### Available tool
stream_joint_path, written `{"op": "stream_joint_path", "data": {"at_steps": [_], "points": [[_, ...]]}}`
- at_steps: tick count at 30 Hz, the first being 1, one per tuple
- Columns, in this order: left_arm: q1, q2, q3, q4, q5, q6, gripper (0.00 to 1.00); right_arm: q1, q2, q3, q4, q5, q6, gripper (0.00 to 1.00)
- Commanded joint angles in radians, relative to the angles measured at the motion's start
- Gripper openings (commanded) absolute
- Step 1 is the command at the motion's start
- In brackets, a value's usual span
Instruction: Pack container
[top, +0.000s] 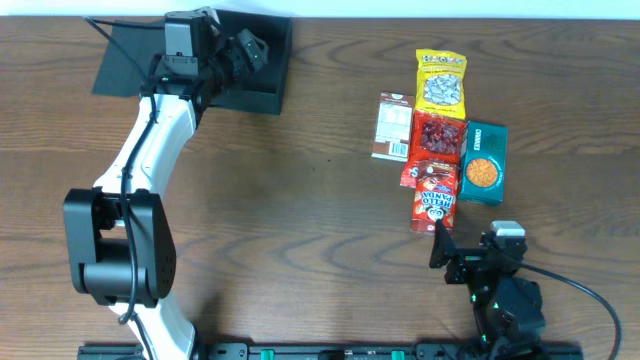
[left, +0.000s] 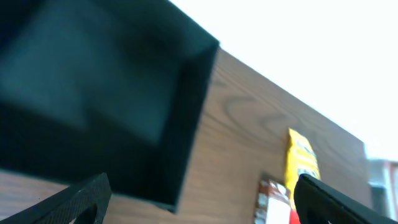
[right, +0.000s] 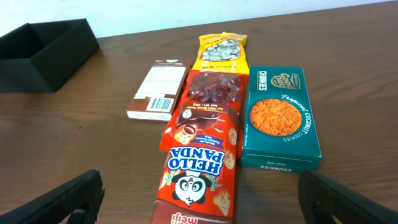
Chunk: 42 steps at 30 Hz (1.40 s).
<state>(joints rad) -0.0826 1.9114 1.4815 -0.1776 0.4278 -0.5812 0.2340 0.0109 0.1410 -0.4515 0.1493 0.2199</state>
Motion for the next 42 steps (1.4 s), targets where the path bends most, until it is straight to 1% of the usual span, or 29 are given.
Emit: {"op": "stream_joint_path", "data": {"at_steps": [1, 5, 7, 9, 11, 12, 16, 18, 23, 25, 31, 36, 42], "points": [[-0.006, 0.003, 0.025, -0.006, 0.083, -0.036, 0.95, -0.001, -0.006, -0.011, -0.005, 0.000, 0.011, 0.99], [-0.018, 0.004, 0.025, -0.011, 0.093, -0.036, 0.95, -0.001, -0.006, -0.011, -0.005, 0.000, 0.011, 0.99], [-0.026, 0.005, 0.025, -0.028, 0.074, -0.052, 0.95, -0.001, -0.006, -0.011, -0.005, 0.000, 0.011, 0.99], [-0.034, 0.005, 0.025, -0.075, -0.010, -0.131, 0.95, -0.001, -0.006, -0.011, -0.005, 0.000, 0.011, 0.99], [-0.042, 0.005, 0.025, -0.151, -0.133, -0.248, 0.95, -0.001, -0.006, -0.011, -0.004, 0.000, 0.011, 0.99], [-0.043, 0.005, 0.025, -0.185, -0.180, -0.285, 0.95, -0.001, -0.006, -0.011, -0.005, 0.000, 0.011, 0.99], [-0.042, 0.006, 0.025, -0.273, -0.292, -0.409, 0.95, -0.001, -0.006, -0.011, -0.005, 0.000, 0.011, 0.99], [-0.041, 0.008, 0.025, -0.288, -0.316, -0.443, 0.95, -0.001, -0.006, -0.011, -0.004, 0.000, 0.011, 0.99], [-0.040, 0.039, 0.025, -0.297, -0.326, -0.561, 0.96, -0.001, -0.006, -0.011, -0.005, 0.000, 0.011, 0.99], [-0.039, 0.062, 0.025, -0.296, -0.309, -0.591, 0.96, -0.001, -0.006, -0.011, -0.005, 0.000, 0.011, 0.99], [-0.028, 0.103, 0.025, -0.290, -0.290, -0.620, 0.96, -0.001, -0.006, -0.011, -0.005, 0.000, 0.011, 0.99], [0.012, 0.136, 0.025, -0.282, -0.278, -0.624, 0.96, -0.001, -0.006, -0.011, -0.005, 0.000, 0.011, 0.99], [0.032, 0.167, 0.026, -0.225, -0.252, -0.624, 0.96, -0.001, -0.006, -0.011, -0.005, 0.000, 0.011, 0.99]]}}
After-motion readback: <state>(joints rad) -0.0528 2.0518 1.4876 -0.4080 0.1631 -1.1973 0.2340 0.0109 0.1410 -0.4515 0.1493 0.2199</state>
